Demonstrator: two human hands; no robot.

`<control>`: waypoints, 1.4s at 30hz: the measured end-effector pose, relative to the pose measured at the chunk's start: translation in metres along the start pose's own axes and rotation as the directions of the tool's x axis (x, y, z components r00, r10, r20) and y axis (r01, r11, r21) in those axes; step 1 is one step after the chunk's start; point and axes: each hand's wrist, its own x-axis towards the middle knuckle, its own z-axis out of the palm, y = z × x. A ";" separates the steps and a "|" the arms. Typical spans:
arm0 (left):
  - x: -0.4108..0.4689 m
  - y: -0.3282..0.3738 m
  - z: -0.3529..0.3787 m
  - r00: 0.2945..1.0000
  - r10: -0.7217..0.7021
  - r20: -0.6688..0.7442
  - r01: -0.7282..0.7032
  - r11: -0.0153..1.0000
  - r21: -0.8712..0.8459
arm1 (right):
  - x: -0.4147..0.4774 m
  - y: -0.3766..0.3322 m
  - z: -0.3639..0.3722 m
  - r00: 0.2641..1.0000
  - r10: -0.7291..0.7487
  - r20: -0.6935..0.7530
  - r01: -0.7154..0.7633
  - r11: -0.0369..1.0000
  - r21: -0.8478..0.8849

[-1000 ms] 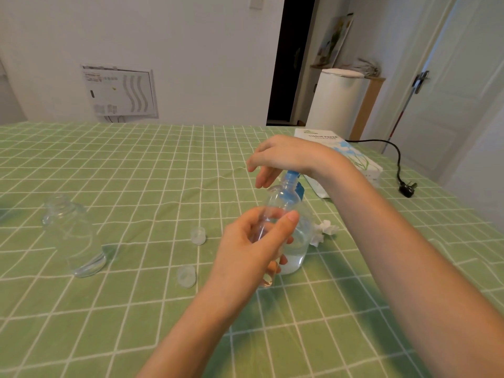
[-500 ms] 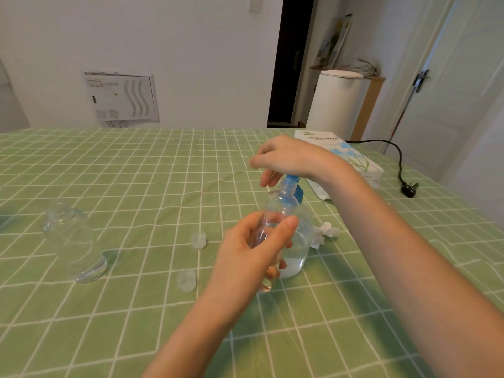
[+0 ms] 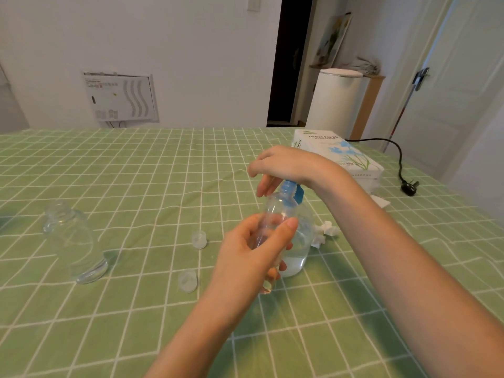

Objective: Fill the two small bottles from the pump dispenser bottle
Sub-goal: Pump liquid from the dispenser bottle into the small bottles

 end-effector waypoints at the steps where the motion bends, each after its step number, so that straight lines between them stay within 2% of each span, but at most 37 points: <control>1: 0.000 0.000 0.000 1.000 -0.003 -0.004 0.003 1.000 0.005 | 0.000 0.000 0.001 1.000 -0.006 -0.002 0.006 1.000 0.010; 11: 0.002 0.003 -0.001 1.000 0.018 0.004 -0.018 1.000 0.017 | -0.002 -0.006 -0.009 0.996 -0.059 -0.067 0.053 0.994 -0.091; 14: 0.002 0.004 -0.001 1.000 0.026 0.000 -0.026 1.000 0.010 | -0.001 -0.009 -0.012 0.997 -0.060 -0.044 0.053 0.988 -0.142; 27: 0.000 0.000 0.000 1.000 -0.001 -0.013 0.001 1.000 0.000 | 0.000 0.000 0.001 1.000 -0.015 0.010 0.015 0.999 -0.030; 32: 0.001 0.001 0.000 1.000 0.003 -0.008 -0.003 1.000 0.007 | -0.004 -0.002 -0.002 0.999 -0.049 -0.018 0.049 0.998 -0.035; 37: 0.002 0.003 0.000 1.000 0.026 0.001 -0.026 1.000 0.010 | -0.004 -0.009 -0.012 0.989 -0.087 -0.121 0.075 0.992 -0.106; 42: 0.002 0.003 0.000 1.000 0.021 -0.011 -0.021 1.000 -0.002 | -0.001 -0.008 -0.011 0.999 -0.024 -0.045 0.020 0.997 -0.069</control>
